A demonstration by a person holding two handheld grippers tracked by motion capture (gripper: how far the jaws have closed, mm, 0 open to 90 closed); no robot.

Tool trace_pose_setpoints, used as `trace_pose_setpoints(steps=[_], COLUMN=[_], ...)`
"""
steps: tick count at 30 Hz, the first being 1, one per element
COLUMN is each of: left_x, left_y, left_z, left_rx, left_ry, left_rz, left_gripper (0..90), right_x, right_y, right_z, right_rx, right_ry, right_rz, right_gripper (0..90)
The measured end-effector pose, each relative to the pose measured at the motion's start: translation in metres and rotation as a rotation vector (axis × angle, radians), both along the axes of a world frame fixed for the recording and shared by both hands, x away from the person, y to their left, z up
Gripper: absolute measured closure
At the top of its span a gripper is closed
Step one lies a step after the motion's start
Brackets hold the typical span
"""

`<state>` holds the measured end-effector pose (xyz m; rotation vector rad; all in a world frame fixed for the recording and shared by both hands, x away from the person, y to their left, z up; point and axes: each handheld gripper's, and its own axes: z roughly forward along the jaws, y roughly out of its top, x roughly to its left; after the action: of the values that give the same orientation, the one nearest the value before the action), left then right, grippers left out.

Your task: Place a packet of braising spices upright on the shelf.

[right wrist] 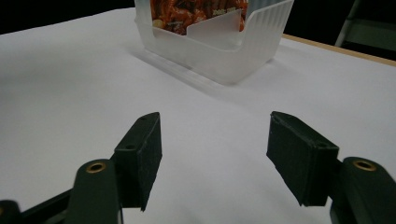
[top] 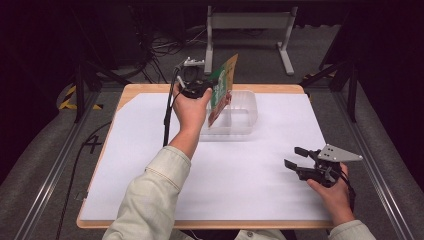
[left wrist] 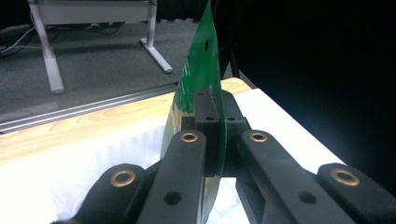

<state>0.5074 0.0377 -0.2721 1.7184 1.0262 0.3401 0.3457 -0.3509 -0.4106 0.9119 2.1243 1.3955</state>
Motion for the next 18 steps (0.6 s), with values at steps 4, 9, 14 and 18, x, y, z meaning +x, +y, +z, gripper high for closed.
trace_pose_setpoints(steps=[4, 9, 14, 18], left_x=[0.000, -0.001, -0.004, -0.007], left_y=[0.003, 0.004, 0.010, 0.015], left_z=[-0.004, -0.005, -0.011, -0.016], left_rx=[0.002, 0.024, 0.030, 0.024], left_ry=[0.014, 0.014, 0.034, 0.040], left_rz=[-0.003, -0.006, -0.002, -0.002], left_gripper=[90.0, 90.0, 90.0, 90.0], right_x=[0.000, 0.001, 0.002, 0.003], right_y=[0.000, 0.001, 0.003, 0.005], right_z=[0.000, 0.000, 0.000, -0.001], right_rx=[-0.001, -0.002, -0.004, -0.005], right_ry=[0.000, 0.002, 0.002, 0.005], right_rz=[0.002, 0.001, 0.006, 0.011], right_gripper=[35.4, 35.3, 35.2, 35.2])
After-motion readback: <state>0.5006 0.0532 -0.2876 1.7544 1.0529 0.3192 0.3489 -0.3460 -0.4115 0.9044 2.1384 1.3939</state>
